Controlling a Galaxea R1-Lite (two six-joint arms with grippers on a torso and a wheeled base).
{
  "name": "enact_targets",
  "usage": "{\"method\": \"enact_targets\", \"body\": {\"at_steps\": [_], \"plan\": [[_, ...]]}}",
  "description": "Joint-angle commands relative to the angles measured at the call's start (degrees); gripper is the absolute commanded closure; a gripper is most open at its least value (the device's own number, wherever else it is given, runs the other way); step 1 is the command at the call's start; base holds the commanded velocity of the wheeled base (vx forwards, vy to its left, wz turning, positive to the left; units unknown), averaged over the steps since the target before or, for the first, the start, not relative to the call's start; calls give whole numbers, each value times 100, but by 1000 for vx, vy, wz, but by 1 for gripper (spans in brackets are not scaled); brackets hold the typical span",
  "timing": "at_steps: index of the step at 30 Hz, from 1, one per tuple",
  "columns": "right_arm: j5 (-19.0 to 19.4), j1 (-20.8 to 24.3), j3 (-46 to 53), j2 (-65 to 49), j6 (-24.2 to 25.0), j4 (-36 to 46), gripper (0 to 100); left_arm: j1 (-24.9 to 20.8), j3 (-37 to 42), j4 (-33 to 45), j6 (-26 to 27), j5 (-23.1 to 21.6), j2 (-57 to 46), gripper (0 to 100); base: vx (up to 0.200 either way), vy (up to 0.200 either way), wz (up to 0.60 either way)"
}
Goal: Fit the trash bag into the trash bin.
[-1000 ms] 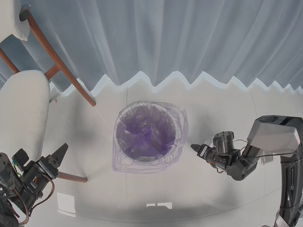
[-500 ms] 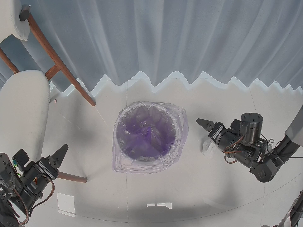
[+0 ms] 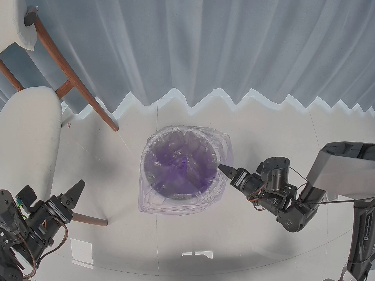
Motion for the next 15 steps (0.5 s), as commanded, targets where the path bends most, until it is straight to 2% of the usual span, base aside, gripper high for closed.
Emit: {"method": "enact_targets", "body": {"at_steps": [1,9,15], "plan": [[-6,-46,-301,591,-75,20,0,-1,101,4,-3,23,2,0,0,0,0],[-24,-336,-433,635,-75,-112,0,96,101,110,-11,75,-24,0,0,0,0],[20,-345,-521,573,22,-569,0,96,101,171,-11,75,-33,0,0,0,0]]}}
